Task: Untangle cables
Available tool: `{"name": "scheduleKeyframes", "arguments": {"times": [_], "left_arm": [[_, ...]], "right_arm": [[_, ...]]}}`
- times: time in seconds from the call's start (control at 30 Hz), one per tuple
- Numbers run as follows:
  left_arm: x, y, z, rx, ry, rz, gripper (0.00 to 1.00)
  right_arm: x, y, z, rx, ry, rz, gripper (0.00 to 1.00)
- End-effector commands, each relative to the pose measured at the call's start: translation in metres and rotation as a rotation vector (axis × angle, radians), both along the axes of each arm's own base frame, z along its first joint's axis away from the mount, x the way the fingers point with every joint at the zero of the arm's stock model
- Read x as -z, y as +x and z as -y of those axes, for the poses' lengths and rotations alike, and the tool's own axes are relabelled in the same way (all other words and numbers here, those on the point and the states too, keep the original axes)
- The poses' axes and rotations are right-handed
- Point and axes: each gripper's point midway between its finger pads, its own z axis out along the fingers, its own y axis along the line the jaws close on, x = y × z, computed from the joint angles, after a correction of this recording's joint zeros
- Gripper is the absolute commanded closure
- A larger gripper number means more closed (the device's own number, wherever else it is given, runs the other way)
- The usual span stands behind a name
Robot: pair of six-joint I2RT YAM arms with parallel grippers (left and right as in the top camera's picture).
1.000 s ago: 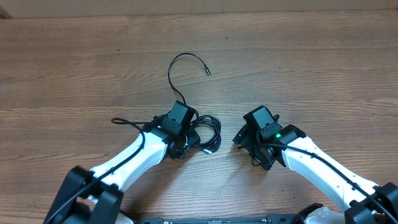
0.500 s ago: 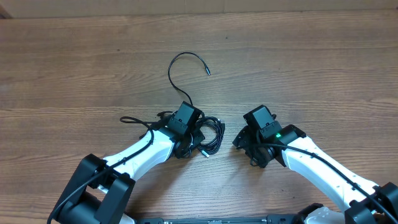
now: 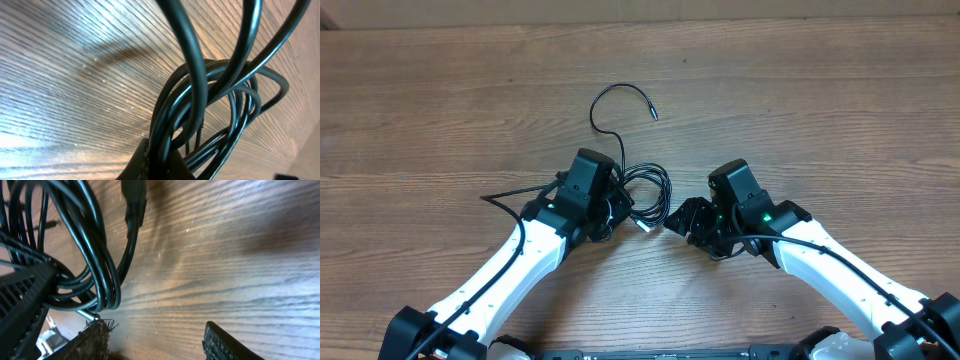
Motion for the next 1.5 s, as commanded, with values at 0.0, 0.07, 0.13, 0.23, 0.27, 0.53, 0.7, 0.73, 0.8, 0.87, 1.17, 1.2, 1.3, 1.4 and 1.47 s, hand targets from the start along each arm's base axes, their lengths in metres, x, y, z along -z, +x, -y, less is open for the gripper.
{"name": "scheduleKeyframes", "arguments": {"times": [0.0,0.07,0.13,0.23,0.27,0.53,0.7,0.73,0.8,0.87,1.17,1.2,1.3,1.4,1.47], "left_arm": [[-0.007,-0.006,0.008,0.003,-0.079,-0.035,0.96],[-0.007,-0.007,0.009,0.005,-0.083,-0.037,0.96],[-0.006,-0.007,0.008,0.005,-0.08,-0.039,0.96],[-0.006,-0.007,0.009,0.006,-0.081,-0.04,0.96],[-0.006,-0.008,0.009,0.007,-0.084,-0.041,0.96],[-0.009,-0.008,0.013,0.019,-0.11,-0.046,0.96],[-0.012,-0.01,0.016,0.035,-0.162,-0.069,0.96],[-0.013,-0.011,0.016,0.039,-0.177,-0.076,0.96],[-0.016,-0.011,0.017,0.051,-0.204,-0.083,0.96],[-0.023,-0.011,0.022,0.093,-0.255,-0.073,0.96],[-0.053,-0.001,0.035,0.176,-0.431,-0.009,0.96],[-0.056,0.002,0.035,0.177,-0.437,0.005,0.96],[-0.059,0.008,0.033,0.163,-0.442,0.027,0.96],[-0.059,0.01,0.03,0.134,-0.45,0.014,0.96],[-0.06,0.014,0.027,0.112,-0.455,0.013,0.96]], "right_arm": [[-0.001,-0.01,-0.011,-0.029,0.026,-0.021,0.41],[-0.002,-0.01,-0.015,-0.03,0.035,-0.019,0.41],[-0.005,-0.008,-0.02,-0.041,0.048,0.004,0.4],[-0.011,-0.003,-0.028,-0.051,0.072,0.043,0.4],[-0.011,-0.002,-0.029,-0.051,0.074,0.052,0.4],[0.001,-0.001,-0.014,0.063,-0.013,0.003,0.41],[0.008,0.011,0.002,0.133,-0.105,0.052,0.41],[0.009,0.014,0.005,0.144,-0.121,0.064,0.41],[0.01,0.017,0.009,0.159,-0.143,0.08,0.41],[0.011,0.019,0.011,0.167,-0.156,0.087,0.41],[0.028,0.013,0.017,0.161,-0.205,0.037,0.44],[0.032,0.011,0.017,0.156,-0.211,0.021,0.45],[0.042,0.004,0.016,0.141,-0.219,-0.025,0.47],[0.045,0.0,0.014,0.129,-0.212,-0.051,0.47],[0.045,-0.001,0.013,0.125,-0.207,-0.057,0.47]]}}
